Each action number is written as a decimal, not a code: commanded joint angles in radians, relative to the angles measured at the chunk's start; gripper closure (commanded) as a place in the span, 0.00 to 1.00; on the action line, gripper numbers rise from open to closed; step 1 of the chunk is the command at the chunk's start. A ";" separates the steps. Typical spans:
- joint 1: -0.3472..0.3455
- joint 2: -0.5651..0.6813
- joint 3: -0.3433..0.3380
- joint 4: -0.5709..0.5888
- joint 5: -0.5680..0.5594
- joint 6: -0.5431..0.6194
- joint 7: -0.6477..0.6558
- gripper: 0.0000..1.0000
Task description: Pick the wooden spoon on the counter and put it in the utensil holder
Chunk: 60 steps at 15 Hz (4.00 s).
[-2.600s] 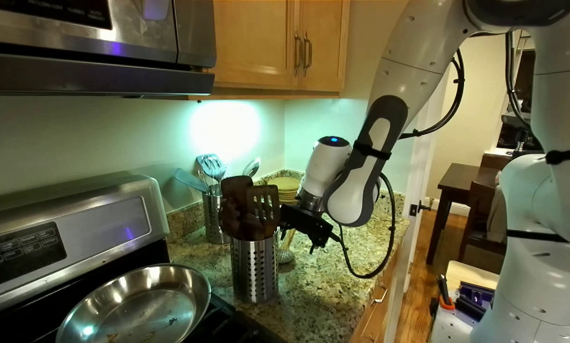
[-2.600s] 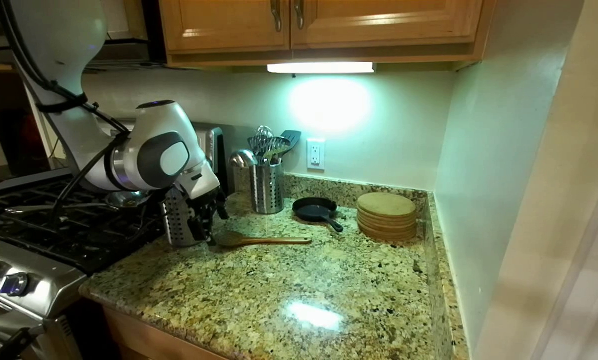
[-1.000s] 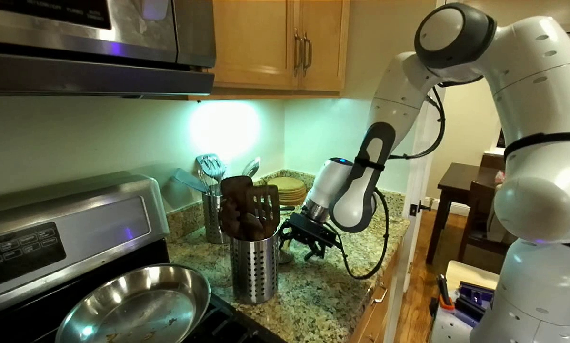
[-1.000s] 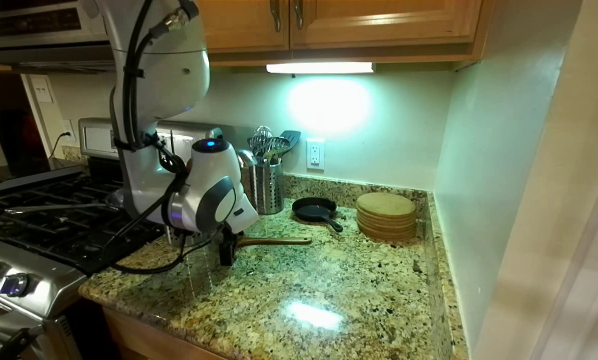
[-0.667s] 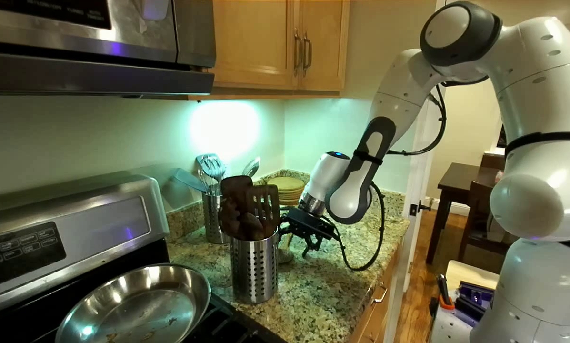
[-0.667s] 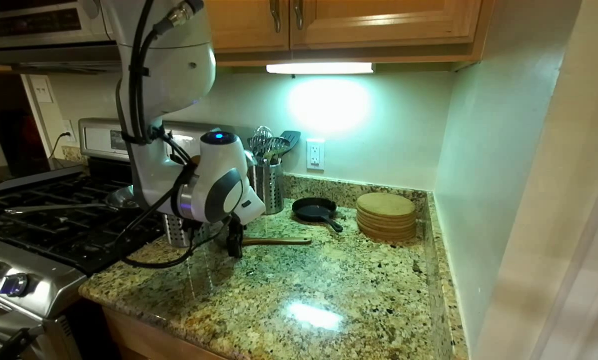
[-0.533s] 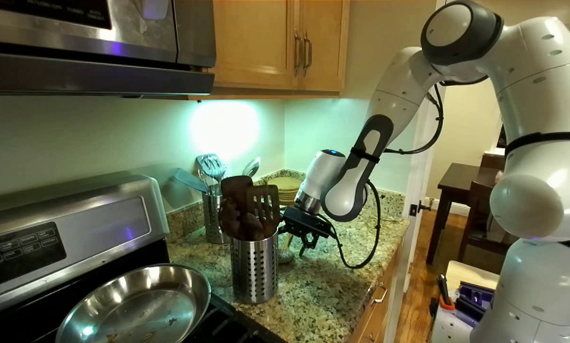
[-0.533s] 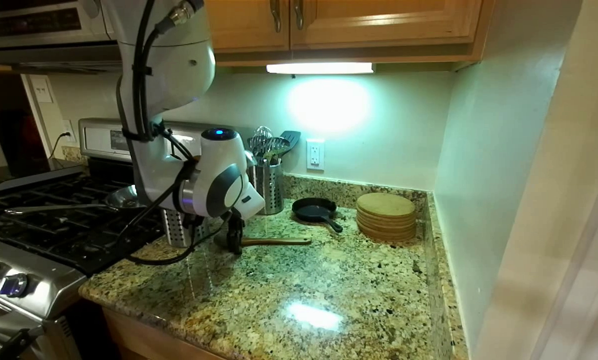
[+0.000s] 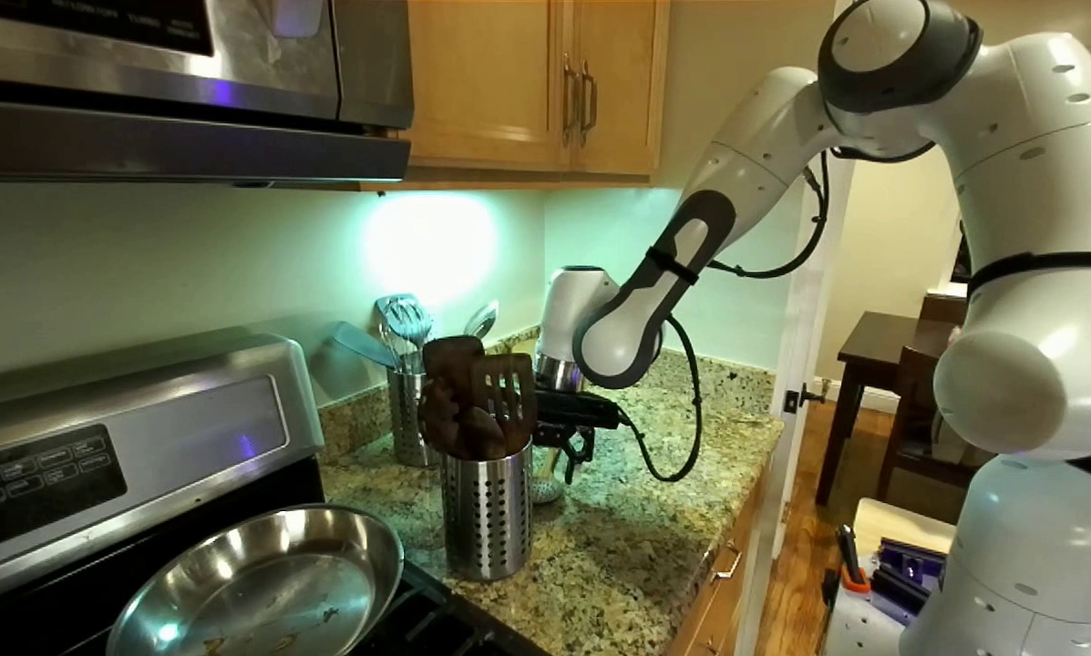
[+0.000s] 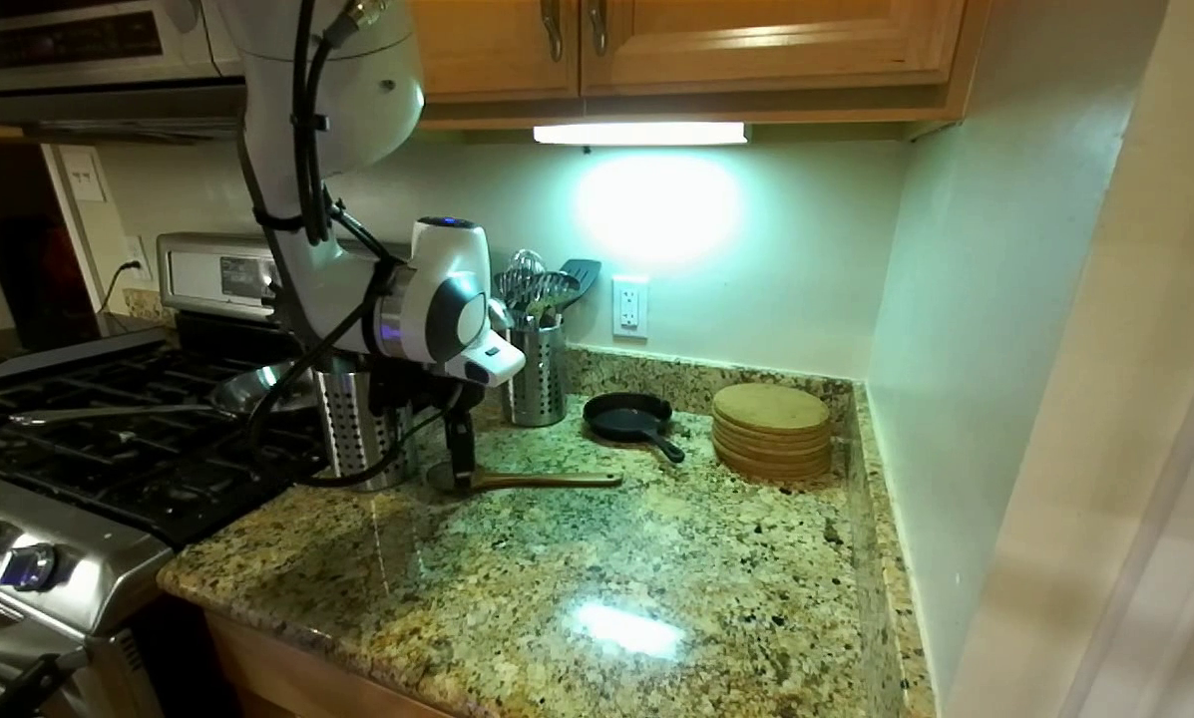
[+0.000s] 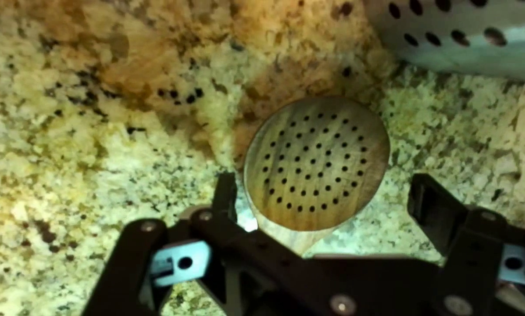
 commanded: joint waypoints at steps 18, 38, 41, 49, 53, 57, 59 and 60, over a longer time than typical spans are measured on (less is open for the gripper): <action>0.768 -0.064 -0.682 0.125 0.500 -0.194 -0.627 0.00; 0.802 -0.172 -0.696 0.069 0.506 -0.221 -0.690 0.00; 0.807 -0.175 -0.708 0.061 0.490 -0.225 -0.682 0.00; 0.791 -0.170 -0.725 0.015 0.505 -0.175 -0.699 0.00; 0.783 -0.150 -0.717 0.013 0.522 -0.147 -0.722 0.00; 0.792 -0.145 -0.727 0.016 0.504 -0.155 -0.712 0.00; 0.800 -0.138 -0.735 0.020 0.486 -0.163 -0.703 0.00; 0.806 -0.132 -0.742 0.022 0.472 -0.165 -0.696 0.00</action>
